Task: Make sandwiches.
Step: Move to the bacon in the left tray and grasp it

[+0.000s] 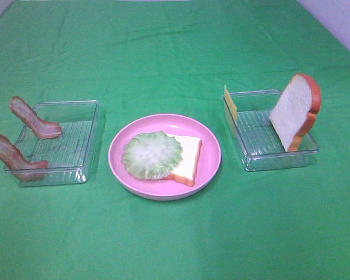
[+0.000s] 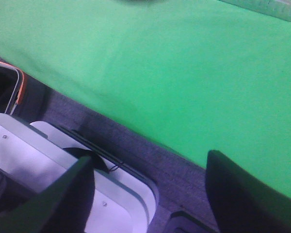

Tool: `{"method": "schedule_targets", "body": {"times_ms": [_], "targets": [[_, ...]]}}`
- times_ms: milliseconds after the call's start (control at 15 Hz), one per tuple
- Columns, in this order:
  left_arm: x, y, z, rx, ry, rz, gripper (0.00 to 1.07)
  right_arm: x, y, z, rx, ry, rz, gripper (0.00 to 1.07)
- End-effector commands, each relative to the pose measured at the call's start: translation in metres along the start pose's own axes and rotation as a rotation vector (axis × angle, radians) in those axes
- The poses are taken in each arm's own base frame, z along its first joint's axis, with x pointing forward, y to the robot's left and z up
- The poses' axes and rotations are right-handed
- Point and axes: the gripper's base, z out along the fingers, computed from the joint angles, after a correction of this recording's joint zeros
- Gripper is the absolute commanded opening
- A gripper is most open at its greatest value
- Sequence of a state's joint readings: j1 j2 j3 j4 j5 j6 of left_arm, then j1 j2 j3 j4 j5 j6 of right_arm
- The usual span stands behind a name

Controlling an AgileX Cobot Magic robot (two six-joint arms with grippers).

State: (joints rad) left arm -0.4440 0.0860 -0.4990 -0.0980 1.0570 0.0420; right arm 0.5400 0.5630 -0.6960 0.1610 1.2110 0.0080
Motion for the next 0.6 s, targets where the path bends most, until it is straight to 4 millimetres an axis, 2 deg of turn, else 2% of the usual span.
{"method": "schedule_targets", "body": {"times_ms": [67,333,600], "targets": [[0.0,0.0,-0.001,0.004,-0.018,0.003,0.75,0.028,-0.006,0.0,0.047,-0.083,-0.062,0.63],[0.0,0.0,-0.001,0.004,-0.018,0.004,0.75,0.054,-0.012,0.003,0.093,-0.265,-0.074,0.63],[0.0,0.0,-0.001,0.005,-0.018,0.001,0.75,0.075,-0.012,-0.009,0.092,-0.449,-0.109,0.63]]}}
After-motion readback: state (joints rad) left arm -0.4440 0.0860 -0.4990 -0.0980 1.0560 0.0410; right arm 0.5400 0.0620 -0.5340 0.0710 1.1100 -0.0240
